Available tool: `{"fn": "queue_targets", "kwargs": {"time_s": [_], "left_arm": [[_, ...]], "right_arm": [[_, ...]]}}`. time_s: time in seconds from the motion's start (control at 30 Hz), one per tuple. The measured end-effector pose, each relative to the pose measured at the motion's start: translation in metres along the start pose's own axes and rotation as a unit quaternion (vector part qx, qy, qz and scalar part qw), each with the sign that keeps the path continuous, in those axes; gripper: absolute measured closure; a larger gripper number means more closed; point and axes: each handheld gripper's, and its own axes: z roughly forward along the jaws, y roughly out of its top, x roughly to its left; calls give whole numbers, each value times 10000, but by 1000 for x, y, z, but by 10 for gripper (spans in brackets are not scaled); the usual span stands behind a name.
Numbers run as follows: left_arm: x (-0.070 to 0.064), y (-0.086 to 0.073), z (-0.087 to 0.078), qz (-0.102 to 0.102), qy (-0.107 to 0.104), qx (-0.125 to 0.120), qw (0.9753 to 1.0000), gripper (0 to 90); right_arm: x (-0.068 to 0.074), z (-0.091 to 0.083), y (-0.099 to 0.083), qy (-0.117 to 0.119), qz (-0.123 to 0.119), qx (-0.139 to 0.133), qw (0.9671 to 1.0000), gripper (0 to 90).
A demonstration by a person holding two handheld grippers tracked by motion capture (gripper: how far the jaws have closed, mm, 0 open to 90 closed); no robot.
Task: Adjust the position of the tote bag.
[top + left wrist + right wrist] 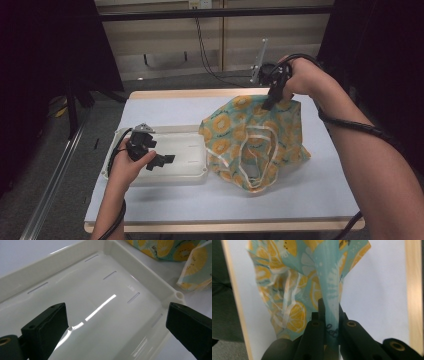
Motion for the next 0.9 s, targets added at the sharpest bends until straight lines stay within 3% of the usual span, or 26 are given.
{"fn": "queue_targets", "kwargs": {"time_s": [0.03, 0.07, 0.13, 0.2, 0.4, 0.43, 0.6, 0.63, 0.9], "left_arm": [[0, 0, 0, 12, 6, -7, 10000, 37], [-1, 1, 0, -13, -79, 30, 10000, 39], [-2, 1, 1, -33, -82, -9, 10000, 42], [-3, 2, 2, -15, -83, -11, 10000, 43], [-10, 5, 3, 114, -210, -65, 9997, 49], [-11, 6, 4, 150, -180, -81, 9997, 49], [-16, 10, 2, 219, -352, -112, 9991, 45], [-20, 14, 1, 322, -452, -188, 9983, 39], [-34, 32, 1, 548, -691, -315, 9956, 21]], "right_arm": [[0, 0, 0, 0, 0, 0, 10000, 900], [0, 0, -2, -34, 158, 107, 9998, 888], [1, -1, -3, -34, 192, 32, 9998, 858], [3, -4, -7, -70, 385, 7, 9992, 785], [6, -8, -18, -80, 712, -67, 9974, 719], [6, -11, -23, -70, 922, -143, 9956, 694], [9, -15, -32, -89, 1132, -196, 9933, 658], [12, -18, -34, -124, 1235, -151, 9921, 646], [14, -32, -49, -278, 1533, -153, 9877, 663]]}}
